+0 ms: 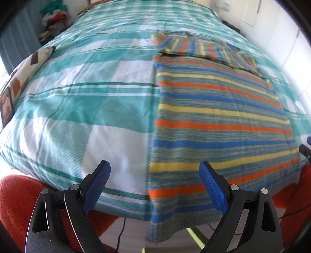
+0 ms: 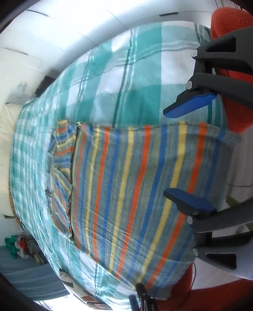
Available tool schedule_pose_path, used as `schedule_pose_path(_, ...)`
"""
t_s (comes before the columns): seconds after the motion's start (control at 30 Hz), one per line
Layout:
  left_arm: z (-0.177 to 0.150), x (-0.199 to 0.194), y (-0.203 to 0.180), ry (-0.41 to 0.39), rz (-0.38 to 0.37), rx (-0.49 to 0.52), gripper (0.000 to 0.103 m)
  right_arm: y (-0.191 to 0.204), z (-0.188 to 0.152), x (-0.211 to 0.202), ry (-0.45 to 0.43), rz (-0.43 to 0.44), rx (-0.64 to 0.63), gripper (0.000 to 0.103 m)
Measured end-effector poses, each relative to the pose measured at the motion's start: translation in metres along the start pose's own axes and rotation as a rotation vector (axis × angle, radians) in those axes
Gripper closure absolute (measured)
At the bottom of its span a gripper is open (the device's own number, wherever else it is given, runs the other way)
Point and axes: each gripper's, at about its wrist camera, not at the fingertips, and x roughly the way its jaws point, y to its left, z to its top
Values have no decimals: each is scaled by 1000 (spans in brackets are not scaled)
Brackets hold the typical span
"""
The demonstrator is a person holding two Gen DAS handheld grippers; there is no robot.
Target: Fold small clothes
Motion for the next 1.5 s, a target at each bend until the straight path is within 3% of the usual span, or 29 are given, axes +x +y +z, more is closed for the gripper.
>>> schedule_pose_path(0.63, 1, 9, 13, 16, 39, -38, 9, 5, -1, 9, 10, -87, -12, 27)
schedule_pose_path(1.17, 0, 14, 11, 30, 42, -22, 8, 1, -2, 13, 21, -88, -2, 27)
schedule_pose_path(1.27, -1, 11, 14, 59, 29, -13, 8, -23, 4, 7, 15, -42, 75, 27)
schedule_pose_path(1.37, -7, 10, 19, 106, -4, -4, 8, -70, 9, -5, 4, -14, 213, 27)
schedule_pose_path(1.5, -20, 17, 17, 170, -38, 22, 8, -109, 5, -3, 102, 95, 273, 27)
